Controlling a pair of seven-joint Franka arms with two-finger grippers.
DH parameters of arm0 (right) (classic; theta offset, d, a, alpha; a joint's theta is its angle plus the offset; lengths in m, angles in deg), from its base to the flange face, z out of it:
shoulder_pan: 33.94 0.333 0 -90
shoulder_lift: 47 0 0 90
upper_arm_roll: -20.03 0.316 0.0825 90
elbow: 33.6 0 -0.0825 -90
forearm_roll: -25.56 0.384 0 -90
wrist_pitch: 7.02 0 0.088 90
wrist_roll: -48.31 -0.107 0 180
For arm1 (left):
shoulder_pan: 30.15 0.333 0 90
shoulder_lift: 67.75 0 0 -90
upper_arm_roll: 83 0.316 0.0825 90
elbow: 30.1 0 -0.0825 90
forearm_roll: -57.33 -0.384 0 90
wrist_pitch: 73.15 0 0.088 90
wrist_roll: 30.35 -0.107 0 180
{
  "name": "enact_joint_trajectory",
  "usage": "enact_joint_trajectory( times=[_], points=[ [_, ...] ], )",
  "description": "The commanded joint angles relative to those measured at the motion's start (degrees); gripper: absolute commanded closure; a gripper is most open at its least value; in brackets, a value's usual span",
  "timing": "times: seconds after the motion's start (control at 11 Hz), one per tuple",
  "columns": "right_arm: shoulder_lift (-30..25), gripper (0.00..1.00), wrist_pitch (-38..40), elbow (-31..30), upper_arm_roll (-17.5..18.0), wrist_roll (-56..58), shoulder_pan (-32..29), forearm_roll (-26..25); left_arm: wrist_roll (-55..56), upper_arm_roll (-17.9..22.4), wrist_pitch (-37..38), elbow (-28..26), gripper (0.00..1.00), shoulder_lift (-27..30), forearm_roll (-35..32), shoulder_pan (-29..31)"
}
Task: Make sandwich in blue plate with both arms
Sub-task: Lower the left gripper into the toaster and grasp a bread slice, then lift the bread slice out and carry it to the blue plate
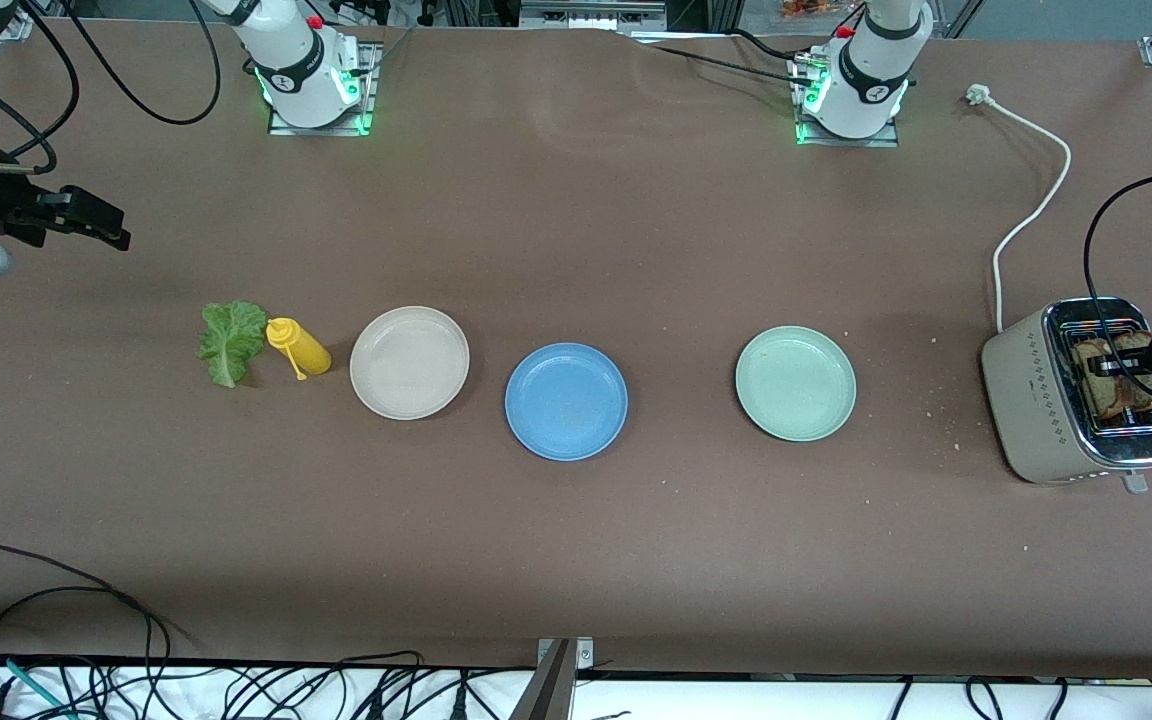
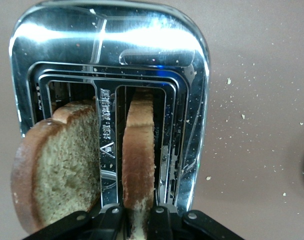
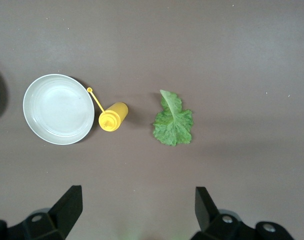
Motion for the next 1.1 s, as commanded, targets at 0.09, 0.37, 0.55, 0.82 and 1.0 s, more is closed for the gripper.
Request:
enact_joint_trajectory(
  times=[0.09,0.37,0.55,0.82,1.0],
  points=[
    [0.3,0.0,0.8,1.1,0.0,-0.5,0.0,0.3,-0.2,-0.1,0.7,1.6,1.0,1.1,-1.8,0.1],
    [0.4,0.0,0.8,1.1,0.0,-0.4,0.0,0.3,-4.9,0.1,3.9,1.6,1.0,6.9,-1.6,1.0],
    [0.4,0.0,0.8,1.1,0.0,-0.4,0.0,0.3,-5.6,0.0,7.0,1.6,1.0,10.9,-1.6,1.6],
    [0.4,0.0,0.8,1.1,0.0,-0.4,0.0,0.3,-4.2,-0.6,14.2,1.6,1.0,15.2,0.6,1.5],
    [0.4,0.0,0.8,1.1,0.0,-0.5,0.0,0.3,3.4,-0.9,19.0,1.1,1.0,16.0,9.5,0.9]
  ],
)
